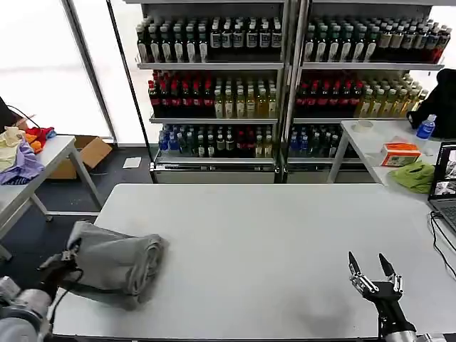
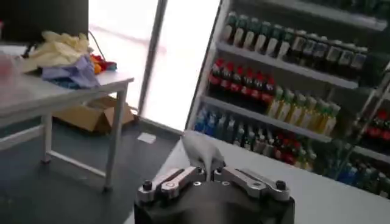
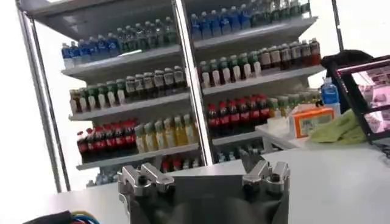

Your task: Fold and organize the clothes.

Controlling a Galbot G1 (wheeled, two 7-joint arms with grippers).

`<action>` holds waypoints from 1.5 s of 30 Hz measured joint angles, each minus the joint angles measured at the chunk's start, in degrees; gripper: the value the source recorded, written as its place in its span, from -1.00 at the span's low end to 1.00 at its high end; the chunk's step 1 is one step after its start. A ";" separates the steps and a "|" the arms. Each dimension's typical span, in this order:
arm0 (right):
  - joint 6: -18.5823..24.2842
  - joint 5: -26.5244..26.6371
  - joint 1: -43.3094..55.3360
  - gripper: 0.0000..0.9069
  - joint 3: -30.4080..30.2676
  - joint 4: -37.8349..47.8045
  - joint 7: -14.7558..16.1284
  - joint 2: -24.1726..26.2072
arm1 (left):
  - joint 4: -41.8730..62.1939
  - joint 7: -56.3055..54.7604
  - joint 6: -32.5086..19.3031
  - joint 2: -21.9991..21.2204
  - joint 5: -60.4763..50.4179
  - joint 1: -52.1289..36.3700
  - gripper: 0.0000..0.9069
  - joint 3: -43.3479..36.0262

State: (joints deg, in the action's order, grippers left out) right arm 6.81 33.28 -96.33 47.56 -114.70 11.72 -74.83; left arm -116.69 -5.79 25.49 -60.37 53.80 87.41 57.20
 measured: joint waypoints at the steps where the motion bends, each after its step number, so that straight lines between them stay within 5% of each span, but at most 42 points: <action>1: 0.02 0.00 0.00 1.00 -0.01 0.02 -0.01 0.02 | 0.04 -0.08 0.35 1.09 0.91 -0.09 -0.98 1.09; 13: 0.07 0.57 0.53 1.00 2.04 1.06 -0.09 0.27 | -6.43 -1.97 1.60 5.12 4.78 0.42 -0.98 5.08; 28: -0.30 0.66 -0.08 1.00 3.37 1.14 -0.34 -0.69 | -10.12 -8.82 0.24 -5.73 -6.92 -2.54 -0.96 -27.41; 29: -0.40 0.62 -0.12 1.00 3.27 1.11 -0.43 -0.75 | -10.01 -9.48 0.35 -6.32 -6.89 -3.18 -0.89 -29.85; 31: -0.76 0.58 -0.30 1.00 2.86 0.86 -0.66 -0.76 | -9.63 -10.75 0.63 -7.32 -6.49 -4.77 -0.16 -33.89; 32: -1.02 0.58 -0.36 1.00 2.60 0.65 -0.80 -0.71 | -9.23 -11.52 0.76 -7.93 -6.01 -5.84 0.84 -36.01; 33: -1.37 0.59 -0.47 1.00 2.30 0.36 -0.99 -0.62 | -8.79 -12.20 0.78 -8.44 -5.56 -6.80 1.00 -37.62; 45: -10.52 1.13 0.62 1.00 -5.66 -4.38 -4.51 1.70 | -4.79 -17.18 -0.07 -13.79 2.78 -18.69 1.00 -46.72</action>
State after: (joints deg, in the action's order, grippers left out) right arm -3.71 34.41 -95.70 41.91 -119.07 7.21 -73.12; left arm -121.48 -22.98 25.41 -74.16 56.58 68.72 10.48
